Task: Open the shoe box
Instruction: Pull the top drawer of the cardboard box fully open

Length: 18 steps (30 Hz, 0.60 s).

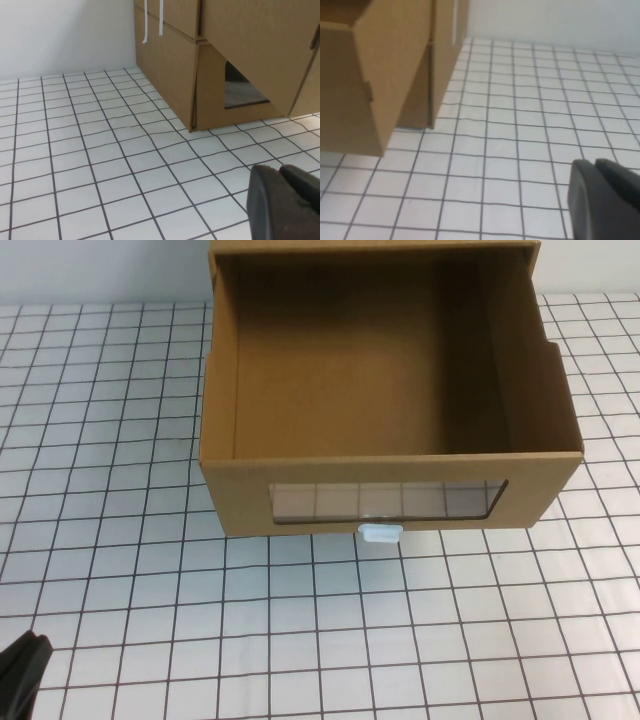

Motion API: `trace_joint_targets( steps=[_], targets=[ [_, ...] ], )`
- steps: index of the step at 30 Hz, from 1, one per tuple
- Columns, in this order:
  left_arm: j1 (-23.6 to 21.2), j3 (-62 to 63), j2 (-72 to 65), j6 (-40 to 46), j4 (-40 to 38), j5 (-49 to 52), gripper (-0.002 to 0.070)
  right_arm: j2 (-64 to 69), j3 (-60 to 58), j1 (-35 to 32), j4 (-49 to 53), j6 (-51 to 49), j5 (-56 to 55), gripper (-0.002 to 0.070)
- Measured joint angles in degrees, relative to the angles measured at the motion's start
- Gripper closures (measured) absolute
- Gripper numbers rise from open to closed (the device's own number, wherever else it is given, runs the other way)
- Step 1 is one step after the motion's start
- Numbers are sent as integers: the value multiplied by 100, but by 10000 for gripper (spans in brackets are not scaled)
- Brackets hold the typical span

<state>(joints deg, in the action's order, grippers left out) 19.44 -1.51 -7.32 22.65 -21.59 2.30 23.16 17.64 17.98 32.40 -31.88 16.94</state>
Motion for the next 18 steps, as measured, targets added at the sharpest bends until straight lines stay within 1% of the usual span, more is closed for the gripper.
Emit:
trace_joint_targets(
  steps=[3,6,11,18],
  targets=[
    [0,0,0,0,0,0,678,-512,-737,-755,-86,-14,-735,689],
    [0,0,0,0,0,9,678,-1217,-1320,-1178,-370,-14,-1032,689],
    [0,0,0,0,0,35,678,-2265,-1809,-1280,-533,-14,-958,690],
    [0,0,22,0,0,86,678,-2362,-1892,-1280,-825,-109,-783,689]
  ],
)
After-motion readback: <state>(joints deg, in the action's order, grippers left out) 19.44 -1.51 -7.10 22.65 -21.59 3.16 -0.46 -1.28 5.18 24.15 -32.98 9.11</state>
